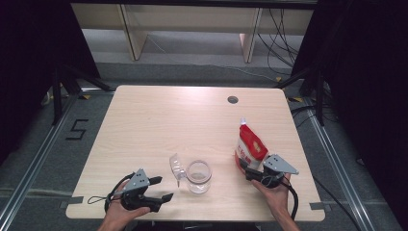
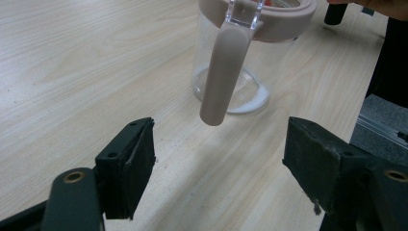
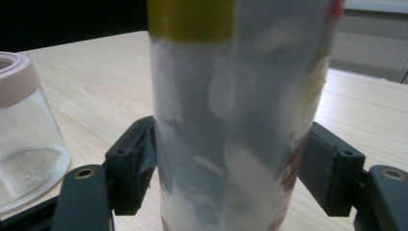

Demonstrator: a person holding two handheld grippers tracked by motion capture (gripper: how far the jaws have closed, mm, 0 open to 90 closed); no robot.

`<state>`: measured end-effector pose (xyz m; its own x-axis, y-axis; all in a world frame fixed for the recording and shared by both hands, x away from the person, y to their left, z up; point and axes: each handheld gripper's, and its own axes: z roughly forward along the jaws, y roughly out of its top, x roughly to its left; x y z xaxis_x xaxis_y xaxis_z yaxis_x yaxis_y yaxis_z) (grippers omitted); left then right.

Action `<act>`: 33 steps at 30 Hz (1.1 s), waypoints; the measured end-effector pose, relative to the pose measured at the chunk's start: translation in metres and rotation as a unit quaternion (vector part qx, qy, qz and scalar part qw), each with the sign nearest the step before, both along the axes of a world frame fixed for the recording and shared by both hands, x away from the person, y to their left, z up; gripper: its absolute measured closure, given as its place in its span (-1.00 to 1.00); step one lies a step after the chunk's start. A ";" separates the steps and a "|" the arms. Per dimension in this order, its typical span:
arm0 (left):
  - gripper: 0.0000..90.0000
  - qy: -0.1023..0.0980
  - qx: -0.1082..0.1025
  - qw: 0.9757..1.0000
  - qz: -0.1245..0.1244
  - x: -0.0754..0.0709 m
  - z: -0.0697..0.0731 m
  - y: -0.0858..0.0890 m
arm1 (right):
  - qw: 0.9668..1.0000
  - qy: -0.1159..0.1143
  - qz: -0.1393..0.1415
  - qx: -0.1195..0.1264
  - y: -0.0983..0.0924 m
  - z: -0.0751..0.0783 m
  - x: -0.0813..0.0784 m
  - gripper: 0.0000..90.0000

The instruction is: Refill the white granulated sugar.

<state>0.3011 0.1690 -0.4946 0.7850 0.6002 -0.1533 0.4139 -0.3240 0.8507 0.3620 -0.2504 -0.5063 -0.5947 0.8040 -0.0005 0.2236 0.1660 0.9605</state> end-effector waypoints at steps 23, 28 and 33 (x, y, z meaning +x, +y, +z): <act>-0.42 0.003 -0.003 1.000 0.002 -0.001 0.000 0.000 | 1.000 -0.007 -0.008 -0.003 -0.001 -0.008 0.004 -0.19; -0.42 0.007 -0.005 1.000 0.004 -0.001 0.000 -0.001 | 1.000 -0.002 -0.008 0.021 0.000 -0.010 0.003 -0.17; -0.42 0.000 -0.011 1.000 0.001 -0.001 -0.001 -0.001 | 1.000 -0.004 -0.011 0.027 0.001 -0.010 0.001 -0.16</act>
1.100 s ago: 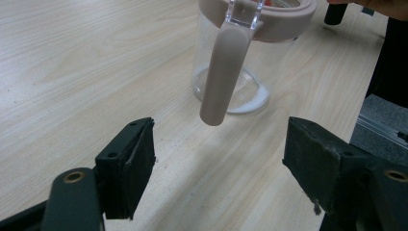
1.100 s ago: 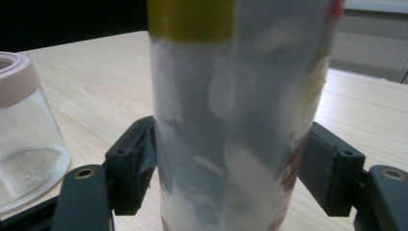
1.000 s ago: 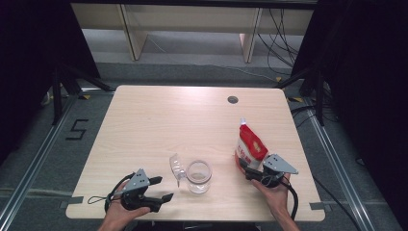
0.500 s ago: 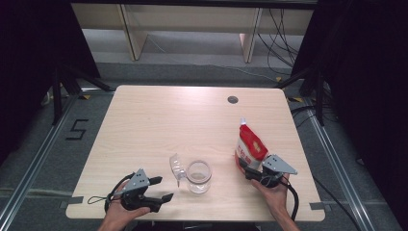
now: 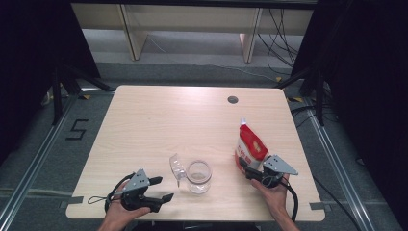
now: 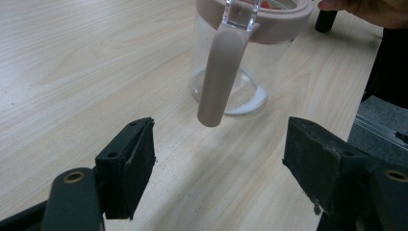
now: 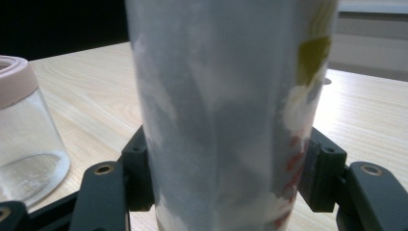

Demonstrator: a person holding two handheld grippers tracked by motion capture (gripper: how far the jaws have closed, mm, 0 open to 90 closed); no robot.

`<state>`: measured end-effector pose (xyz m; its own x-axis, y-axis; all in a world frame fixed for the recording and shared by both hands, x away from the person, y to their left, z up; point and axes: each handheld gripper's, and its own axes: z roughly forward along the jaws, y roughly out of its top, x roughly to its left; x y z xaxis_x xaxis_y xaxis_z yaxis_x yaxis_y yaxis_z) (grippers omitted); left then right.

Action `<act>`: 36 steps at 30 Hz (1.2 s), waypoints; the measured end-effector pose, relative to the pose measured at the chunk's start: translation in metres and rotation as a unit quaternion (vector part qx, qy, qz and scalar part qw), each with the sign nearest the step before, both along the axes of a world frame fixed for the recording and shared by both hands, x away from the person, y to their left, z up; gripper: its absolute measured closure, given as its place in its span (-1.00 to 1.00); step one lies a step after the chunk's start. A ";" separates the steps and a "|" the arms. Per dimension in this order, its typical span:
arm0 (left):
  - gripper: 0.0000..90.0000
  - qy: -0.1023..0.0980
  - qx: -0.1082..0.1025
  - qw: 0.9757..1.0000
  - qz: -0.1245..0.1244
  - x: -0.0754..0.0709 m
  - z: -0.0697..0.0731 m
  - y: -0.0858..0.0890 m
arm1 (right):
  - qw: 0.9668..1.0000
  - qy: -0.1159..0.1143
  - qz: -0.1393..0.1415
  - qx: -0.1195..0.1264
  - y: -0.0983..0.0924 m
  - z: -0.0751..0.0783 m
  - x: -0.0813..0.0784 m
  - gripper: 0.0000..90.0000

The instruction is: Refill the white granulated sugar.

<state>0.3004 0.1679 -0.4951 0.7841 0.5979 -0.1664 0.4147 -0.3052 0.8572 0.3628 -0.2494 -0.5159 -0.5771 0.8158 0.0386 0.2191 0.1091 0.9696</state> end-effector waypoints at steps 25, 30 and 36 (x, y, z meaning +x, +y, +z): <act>-0.42 -0.002 0.008 1.000 -0.004 0.000 0.001 0.001 | 1.000 0.000 0.004 0.002 -0.001 0.001 0.001 -0.15; -0.42 -0.004 0.007 1.000 -0.003 0.000 0.001 0.000 | 1.000 -0.004 0.000 0.000 0.000 0.001 0.001 -0.13; -0.42 0.002 0.005 1.000 -0.001 0.000 0.001 0.000 | 1.000 0.001 0.009 0.004 0.001 0.000 0.002 -0.24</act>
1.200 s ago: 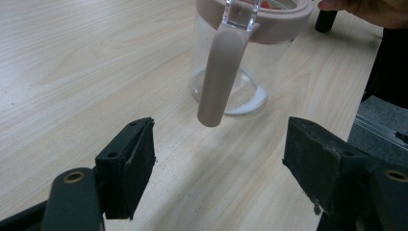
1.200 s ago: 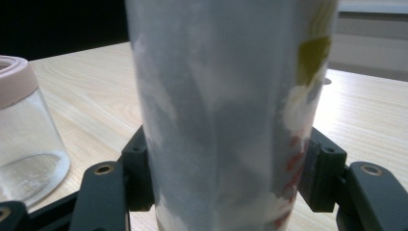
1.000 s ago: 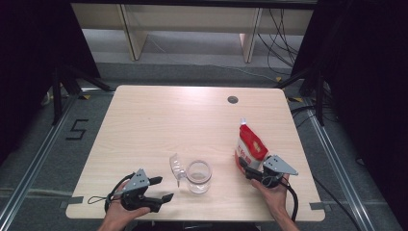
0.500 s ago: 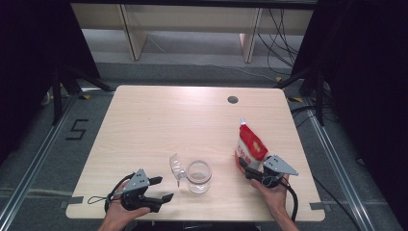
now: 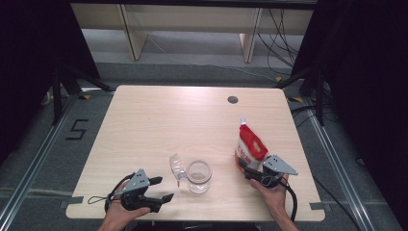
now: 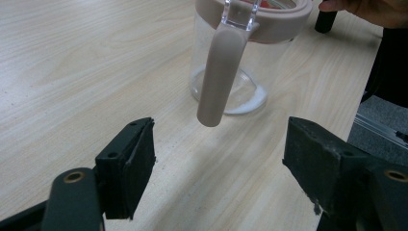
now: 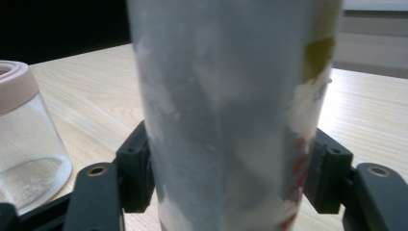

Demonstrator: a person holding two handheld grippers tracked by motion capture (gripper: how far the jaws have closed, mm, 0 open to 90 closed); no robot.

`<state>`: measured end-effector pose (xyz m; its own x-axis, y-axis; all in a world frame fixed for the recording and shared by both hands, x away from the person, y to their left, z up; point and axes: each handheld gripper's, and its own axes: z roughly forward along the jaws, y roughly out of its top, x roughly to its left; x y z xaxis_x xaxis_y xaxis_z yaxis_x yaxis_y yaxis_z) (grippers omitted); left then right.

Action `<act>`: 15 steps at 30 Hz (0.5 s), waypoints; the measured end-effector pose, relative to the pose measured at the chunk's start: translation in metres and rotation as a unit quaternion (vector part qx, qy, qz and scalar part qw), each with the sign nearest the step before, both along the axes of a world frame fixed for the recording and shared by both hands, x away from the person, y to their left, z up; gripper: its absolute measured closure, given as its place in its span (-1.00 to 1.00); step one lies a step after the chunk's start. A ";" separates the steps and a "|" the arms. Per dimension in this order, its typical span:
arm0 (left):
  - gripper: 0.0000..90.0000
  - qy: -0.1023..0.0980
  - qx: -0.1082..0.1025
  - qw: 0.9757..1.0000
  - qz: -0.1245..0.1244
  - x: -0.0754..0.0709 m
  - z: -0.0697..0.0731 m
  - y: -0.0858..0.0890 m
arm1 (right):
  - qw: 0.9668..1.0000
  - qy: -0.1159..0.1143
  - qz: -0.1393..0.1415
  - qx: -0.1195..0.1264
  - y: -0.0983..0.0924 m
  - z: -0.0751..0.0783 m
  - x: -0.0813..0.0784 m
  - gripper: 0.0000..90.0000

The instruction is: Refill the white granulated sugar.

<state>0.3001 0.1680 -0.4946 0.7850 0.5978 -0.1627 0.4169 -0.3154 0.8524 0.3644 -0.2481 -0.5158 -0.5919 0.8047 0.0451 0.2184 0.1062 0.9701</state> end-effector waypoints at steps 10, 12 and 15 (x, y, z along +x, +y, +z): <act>-0.42 0.002 0.015 1.000 0.002 0.000 0.000 0.001 | 1.000 -0.009 -0.009 -0.006 -0.001 -0.001 0.001 -0.29; -0.42 0.006 -0.001 1.000 0.003 0.000 0.000 -0.001 | 1.000 0.000 -0.003 0.001 0.000 0.000 0.000 -0.31; -0.42 0.007 -0.002 1.000 0.004 -0.001 0.000 -0.001 | 1.000 -0.002 -0.002 0.002 0.000 0.000 0.001 -0.30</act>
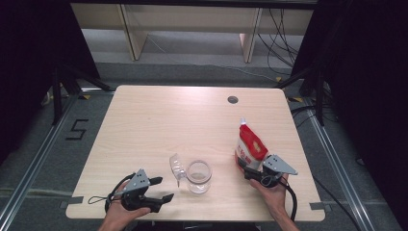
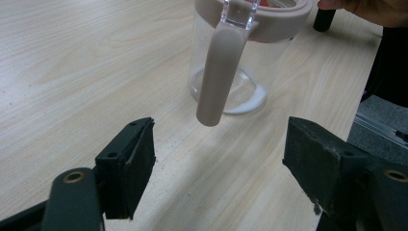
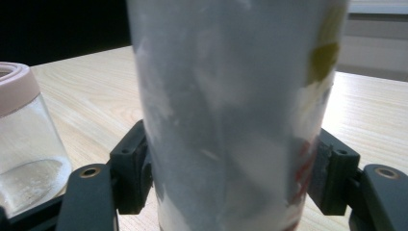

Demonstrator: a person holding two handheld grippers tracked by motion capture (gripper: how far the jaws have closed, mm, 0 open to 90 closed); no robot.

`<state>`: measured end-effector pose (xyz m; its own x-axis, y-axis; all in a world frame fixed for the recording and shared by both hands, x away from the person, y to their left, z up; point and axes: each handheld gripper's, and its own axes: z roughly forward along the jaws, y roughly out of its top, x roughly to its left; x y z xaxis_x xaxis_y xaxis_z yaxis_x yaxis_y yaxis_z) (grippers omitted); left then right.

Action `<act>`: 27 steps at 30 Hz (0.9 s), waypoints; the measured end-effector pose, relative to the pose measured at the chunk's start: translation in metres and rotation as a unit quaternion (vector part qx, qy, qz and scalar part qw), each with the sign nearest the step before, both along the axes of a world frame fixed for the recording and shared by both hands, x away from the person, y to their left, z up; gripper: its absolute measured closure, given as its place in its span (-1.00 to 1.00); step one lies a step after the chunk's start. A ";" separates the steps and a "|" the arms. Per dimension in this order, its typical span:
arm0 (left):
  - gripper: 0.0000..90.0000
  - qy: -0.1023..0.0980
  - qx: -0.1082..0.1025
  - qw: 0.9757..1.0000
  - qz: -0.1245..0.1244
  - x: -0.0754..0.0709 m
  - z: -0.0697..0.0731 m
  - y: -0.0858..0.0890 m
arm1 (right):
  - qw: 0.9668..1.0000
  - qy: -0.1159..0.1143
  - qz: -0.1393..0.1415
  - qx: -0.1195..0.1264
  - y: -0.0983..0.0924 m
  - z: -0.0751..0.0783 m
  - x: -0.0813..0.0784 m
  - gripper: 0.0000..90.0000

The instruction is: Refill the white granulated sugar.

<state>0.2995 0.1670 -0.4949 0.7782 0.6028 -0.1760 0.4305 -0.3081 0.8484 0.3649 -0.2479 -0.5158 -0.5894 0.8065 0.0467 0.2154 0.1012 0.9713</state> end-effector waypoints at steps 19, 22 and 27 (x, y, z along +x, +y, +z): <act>-0.42 -0.004 -0.003 1.000 -0.001 0.000 0.000 0.000 | 1.000 -0.018 0.000 0.013 0.000 -0.001 0.004 -0.18; -0.42 -0.005 0.010 1.000 -0.003 0.001 0.000 0.001 | 1.000 -0.018 0.003 0.010 -0.001 -0.001 0.005 -0.16; -0.42 -0.002 0.003 1.000 0.001 0.000 0.001 0.001 | 1.000 -0.017 0.002 0.011 -0.001 -0.001 0.004 -0.13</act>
